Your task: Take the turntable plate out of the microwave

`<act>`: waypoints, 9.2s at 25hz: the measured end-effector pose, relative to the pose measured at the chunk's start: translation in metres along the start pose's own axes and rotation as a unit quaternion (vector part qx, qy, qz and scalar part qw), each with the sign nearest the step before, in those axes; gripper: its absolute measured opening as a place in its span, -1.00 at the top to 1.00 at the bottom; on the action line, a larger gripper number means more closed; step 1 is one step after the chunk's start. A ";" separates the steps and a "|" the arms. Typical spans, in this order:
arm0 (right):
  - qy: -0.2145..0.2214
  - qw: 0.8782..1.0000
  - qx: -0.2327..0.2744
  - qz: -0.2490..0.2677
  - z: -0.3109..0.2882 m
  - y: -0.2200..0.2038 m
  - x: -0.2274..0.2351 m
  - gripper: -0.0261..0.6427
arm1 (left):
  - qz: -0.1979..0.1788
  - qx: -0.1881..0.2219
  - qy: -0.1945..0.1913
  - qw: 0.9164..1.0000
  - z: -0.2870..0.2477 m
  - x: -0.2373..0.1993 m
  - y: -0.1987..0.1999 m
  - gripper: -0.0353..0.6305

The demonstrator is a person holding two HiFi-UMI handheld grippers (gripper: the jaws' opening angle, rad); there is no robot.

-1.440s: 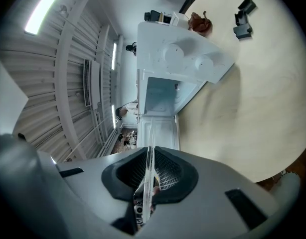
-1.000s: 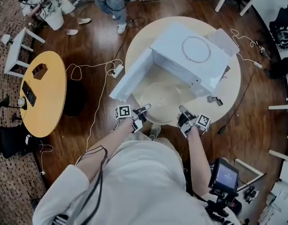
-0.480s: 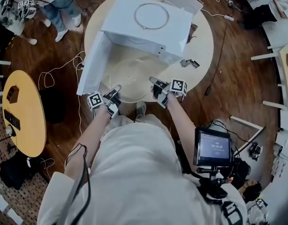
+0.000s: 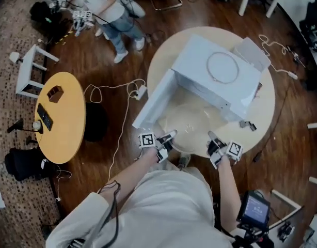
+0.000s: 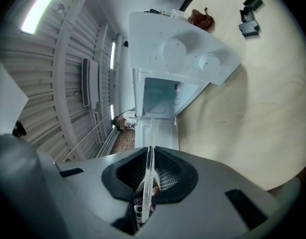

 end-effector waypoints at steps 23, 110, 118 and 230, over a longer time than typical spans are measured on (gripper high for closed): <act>0.003 0.996 -0.001 0.092 0.000 0.007 -0.013 0.81 | -0.047 -0.014 0.009 0.999 0.004 0.041 0.011 0.76; -0.147 0.983 -0.018 -0.112 -0.027 0.042 0.146 0.81 | 0.095 -0.043 0.168 0.980 -0.037 -0.087 0.016 0.73; -0.160 0.979 0.005 -0.129 -0.017 0.043 0.159 0.81 | 0.089 -0.050 0.177 0.979 -0.050 -0.084 0.011 0.73; -0.180 0.943 0.186 -0.212 -0.059 -0.116 0.137 0.82 | -0.001 -0.194 0.296 0.935 0.005 -0.049 0.026 0.57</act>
Point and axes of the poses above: the fingertips, and each gripper's own axes: z backward along the fingers, x to its right, y out of its top, the point moved 9 cm from there along z, backward along the fingers, and after that the axes turned 1 degree about -z, right-handed, at the moved point
